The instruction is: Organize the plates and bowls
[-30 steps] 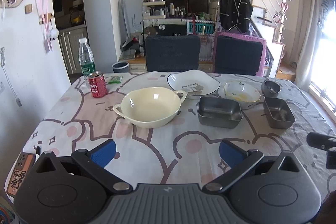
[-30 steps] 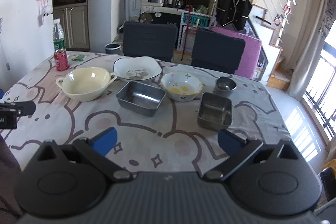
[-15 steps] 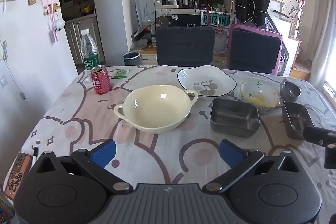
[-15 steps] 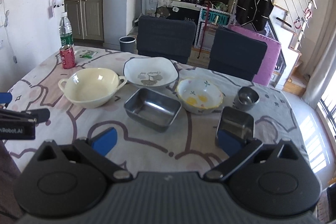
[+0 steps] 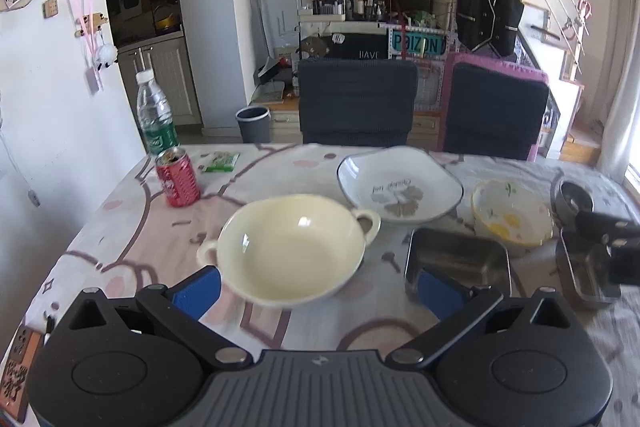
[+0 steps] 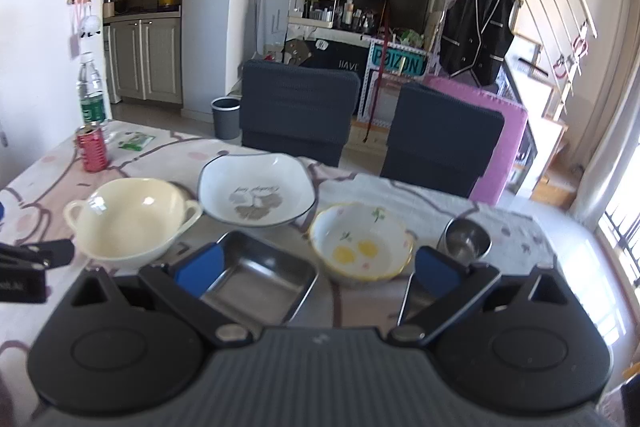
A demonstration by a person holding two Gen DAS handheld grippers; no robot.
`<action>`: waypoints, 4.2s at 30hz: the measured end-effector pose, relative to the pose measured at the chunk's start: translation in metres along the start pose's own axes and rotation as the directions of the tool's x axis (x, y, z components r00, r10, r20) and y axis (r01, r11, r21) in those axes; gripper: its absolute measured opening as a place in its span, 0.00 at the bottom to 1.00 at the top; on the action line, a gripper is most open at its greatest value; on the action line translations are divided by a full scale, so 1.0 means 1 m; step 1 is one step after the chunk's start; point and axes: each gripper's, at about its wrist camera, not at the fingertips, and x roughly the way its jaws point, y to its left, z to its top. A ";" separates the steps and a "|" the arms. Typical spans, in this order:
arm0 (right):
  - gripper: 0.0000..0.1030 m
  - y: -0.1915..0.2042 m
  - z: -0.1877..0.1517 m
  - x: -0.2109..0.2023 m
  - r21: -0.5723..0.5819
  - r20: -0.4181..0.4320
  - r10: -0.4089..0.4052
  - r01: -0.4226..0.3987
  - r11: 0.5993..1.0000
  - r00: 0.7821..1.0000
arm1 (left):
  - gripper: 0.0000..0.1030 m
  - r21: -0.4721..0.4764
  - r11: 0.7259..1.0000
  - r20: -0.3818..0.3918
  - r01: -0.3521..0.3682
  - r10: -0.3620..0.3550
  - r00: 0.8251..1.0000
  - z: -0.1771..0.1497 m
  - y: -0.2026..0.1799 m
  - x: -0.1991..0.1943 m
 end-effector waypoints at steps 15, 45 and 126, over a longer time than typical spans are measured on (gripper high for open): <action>1.00 -0.013 0.035 0.106 -0.088 0.027 0.030 -0.027 0.996 0.999 | 1.00 -0.055 0.997 0.019 -0.048 0.049 0.999 0.053 -0.001 0.108; 0.77 -0.027 0.105 0.326 0.068 -0.195 0.252 -0.244 0.967 0.948 | 1.00 -0.094 0.986 -0.018 0.138 -0.140 0.990 0.102 0.019 0.272; 0.16 -0.039 0.069 0.329 0.287 -0.329 0.335 -0.244 0.926 0.883 | 0.12 -0.138 0.931 -0.257 0.339 -0.364 0.895 0.098 0.016 0.334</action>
